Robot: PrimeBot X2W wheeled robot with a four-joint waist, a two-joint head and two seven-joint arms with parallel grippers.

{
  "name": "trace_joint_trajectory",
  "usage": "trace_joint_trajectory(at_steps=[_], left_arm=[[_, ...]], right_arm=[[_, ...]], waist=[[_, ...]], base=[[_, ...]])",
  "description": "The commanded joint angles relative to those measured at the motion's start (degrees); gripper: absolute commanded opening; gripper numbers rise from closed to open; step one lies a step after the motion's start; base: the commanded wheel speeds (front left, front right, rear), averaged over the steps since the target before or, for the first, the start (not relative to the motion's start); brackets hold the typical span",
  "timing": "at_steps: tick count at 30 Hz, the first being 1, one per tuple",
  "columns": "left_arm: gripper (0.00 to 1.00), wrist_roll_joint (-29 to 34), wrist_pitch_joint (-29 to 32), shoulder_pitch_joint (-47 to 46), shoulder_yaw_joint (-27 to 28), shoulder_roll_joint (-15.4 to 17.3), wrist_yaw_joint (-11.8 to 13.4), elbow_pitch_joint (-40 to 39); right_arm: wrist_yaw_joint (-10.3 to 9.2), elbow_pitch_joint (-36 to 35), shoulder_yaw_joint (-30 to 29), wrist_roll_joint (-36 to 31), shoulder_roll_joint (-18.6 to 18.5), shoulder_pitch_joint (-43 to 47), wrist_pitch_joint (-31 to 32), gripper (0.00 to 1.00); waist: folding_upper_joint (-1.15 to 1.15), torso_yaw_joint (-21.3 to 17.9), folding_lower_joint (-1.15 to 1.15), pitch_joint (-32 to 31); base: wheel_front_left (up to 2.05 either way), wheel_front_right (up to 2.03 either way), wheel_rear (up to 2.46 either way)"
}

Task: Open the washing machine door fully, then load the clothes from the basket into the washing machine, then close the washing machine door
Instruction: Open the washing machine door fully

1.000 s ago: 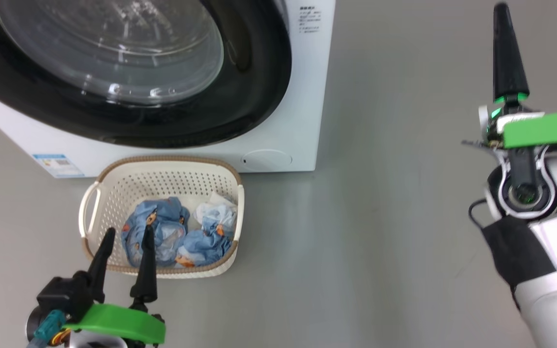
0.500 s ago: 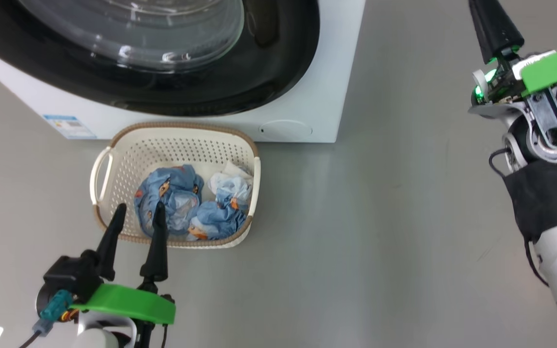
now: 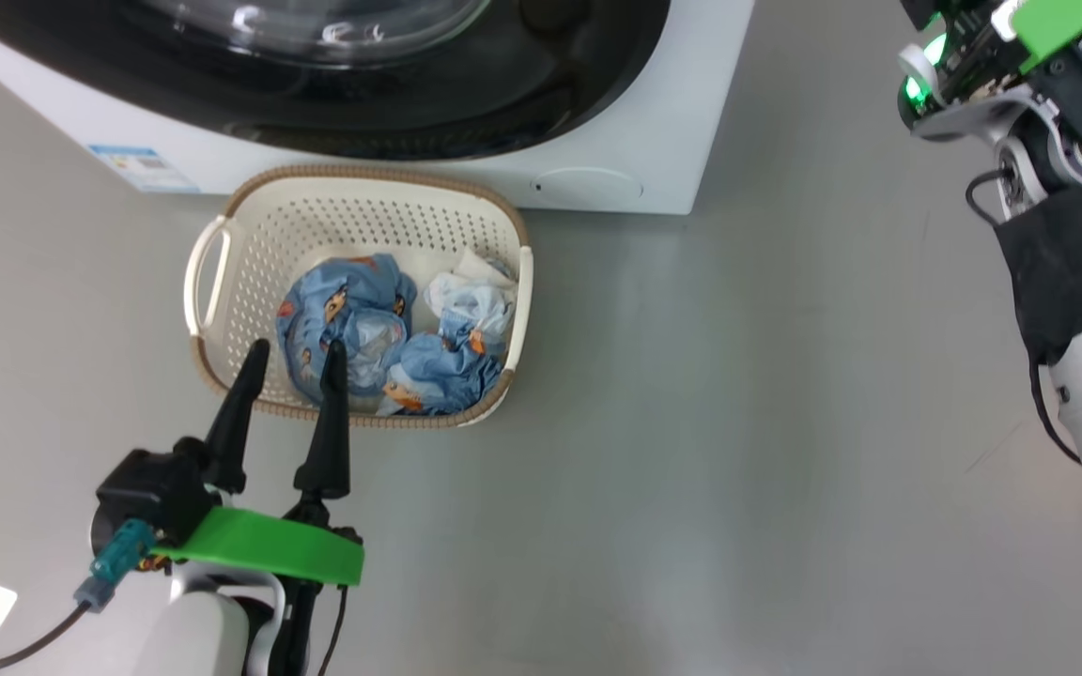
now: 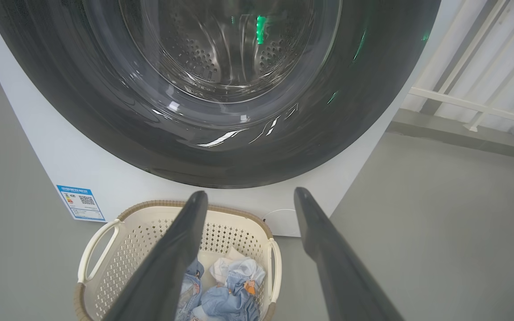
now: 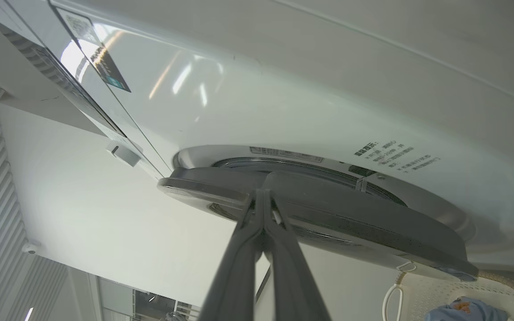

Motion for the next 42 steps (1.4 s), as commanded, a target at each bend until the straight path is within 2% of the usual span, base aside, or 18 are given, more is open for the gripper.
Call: trace_joint_trajectory(at_steps=[1, 10, 23, 42], left_arm=[[1.0, -0.6, -0.4, -1.3, 1.5, 0.9, -0.1, -1.6], [1.0, -1.4, -0.4, -3.4, 0.4, 0.7, -0.1, -2.2], [1.0, -3.4, -0.4, -5.7, -1.0, 0.6, -0.1, -3.1], [1.0, -5.3, -0.4, -7.1, -2.4, 0.6, -0.1, -3.3]], right_arm=[[0.1, -0.9, 0.2, 0.1, 1.1, -1.3, 0.5, 0.0], [0.1, 3.6, 0.8, -1.4, 2.1, -8.0, 4.7, 0.0], [0.1, 8.0, 1.5, -4.1, 3.4, -14.1, 6.5, 0.0], [0.1, 9.3, 4.2, -7.0, 4.5, -16.3, 8.8, 0.0]], waist=[[0.0, 0.9, 0.0, 1.2], [0.0, 2.5, 0.0, 4.8], [0.0, 4.3, 0.0, 8.4], [0.0, 5.7, 0.0, 9.9]], base=[[0.0, 0.0, 0.0], [0.0, 0.0, 0.0], [0.0, 0.0, 0.0], [0.0, 0.0, 0.0]])
